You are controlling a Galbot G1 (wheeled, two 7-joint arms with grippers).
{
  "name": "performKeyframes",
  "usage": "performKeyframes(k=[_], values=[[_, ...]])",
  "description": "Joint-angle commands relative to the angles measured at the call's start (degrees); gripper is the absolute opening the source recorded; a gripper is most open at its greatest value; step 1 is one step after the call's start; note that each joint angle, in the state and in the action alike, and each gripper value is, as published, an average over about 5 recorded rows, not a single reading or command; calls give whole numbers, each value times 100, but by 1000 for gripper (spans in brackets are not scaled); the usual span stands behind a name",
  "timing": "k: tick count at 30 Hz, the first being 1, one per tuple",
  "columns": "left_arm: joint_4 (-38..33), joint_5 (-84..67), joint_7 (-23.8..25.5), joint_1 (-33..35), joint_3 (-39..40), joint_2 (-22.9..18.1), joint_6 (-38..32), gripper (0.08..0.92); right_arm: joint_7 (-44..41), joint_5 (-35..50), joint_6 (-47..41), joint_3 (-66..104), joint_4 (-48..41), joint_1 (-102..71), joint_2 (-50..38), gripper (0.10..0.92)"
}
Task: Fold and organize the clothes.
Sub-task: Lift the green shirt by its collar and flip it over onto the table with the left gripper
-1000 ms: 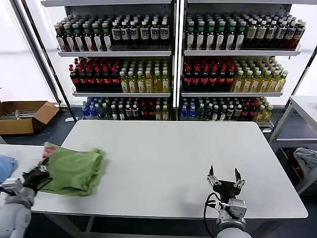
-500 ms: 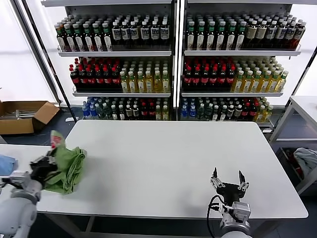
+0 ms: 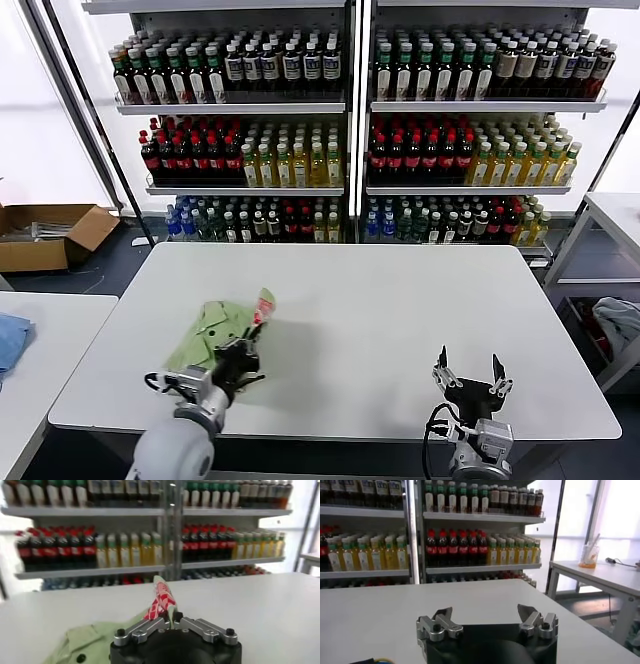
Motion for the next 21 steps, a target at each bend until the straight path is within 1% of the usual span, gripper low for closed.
performKeyframes(k=[1,7,10,14,17,19,21], values=[[353,401,-70,-305,1085,-570,60,90,1,-184,33,15,22,-144,143,823],[334,226,-78,-323,1044,-629,-104,90,1,-244,49,-33,8,-177,164,823],[315,-60,-114,-330,1049,-702,-214,124,4,-262,41,-68,-5,-168,176,823],[259,-581,-150,-310,1118,-887,-423,230,4,-272,25,-118,-25,-147,185,823],[84,-1283,-231,-222,1140,-1054,-545,316,-6,-233,9,-145,-47,-125,182,823],[-100,-1700,-314,-151,1118,-1121,-604,377,-15,-28,-26,-175,-57,-92,166,823],[-271,-1848,-394,-94,1058,-1125,-643,438,-22,418,-103,-235,-54,-25,130,823]])
